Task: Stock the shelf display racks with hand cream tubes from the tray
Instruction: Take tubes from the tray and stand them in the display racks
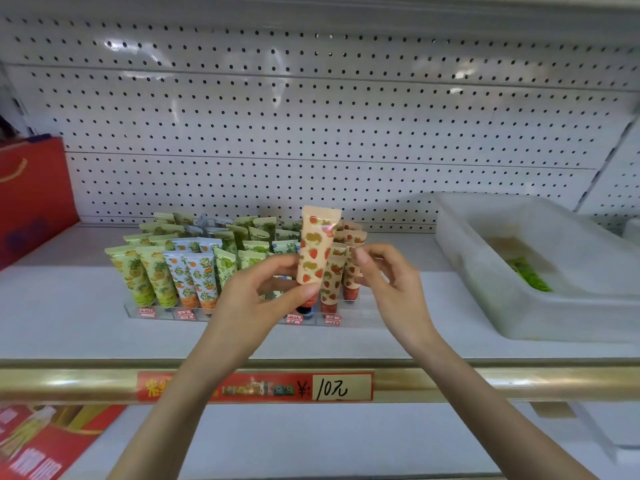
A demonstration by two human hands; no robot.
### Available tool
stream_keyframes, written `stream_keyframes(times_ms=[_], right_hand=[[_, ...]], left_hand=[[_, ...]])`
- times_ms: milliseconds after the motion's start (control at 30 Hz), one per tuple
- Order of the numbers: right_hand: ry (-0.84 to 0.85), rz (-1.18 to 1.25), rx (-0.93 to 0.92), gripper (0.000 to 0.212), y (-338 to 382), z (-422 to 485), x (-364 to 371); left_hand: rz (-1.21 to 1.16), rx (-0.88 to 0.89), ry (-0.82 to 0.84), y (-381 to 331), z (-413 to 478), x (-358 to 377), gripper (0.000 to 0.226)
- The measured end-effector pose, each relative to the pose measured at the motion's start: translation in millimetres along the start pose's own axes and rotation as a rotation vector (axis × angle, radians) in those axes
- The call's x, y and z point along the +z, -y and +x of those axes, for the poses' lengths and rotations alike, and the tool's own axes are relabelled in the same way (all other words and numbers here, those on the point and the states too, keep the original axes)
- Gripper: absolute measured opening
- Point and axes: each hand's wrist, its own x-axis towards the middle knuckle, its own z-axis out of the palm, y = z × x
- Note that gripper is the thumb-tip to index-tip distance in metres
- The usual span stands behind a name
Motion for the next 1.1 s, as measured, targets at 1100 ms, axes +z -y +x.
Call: stream_keyframes(times_ms=[1100], right_hand=[[0.016,-0.136,0.021,0.016,-34,13,-10]], left_hand=[[1.218,0.253,0.057,38,-11,-10,0.071]])
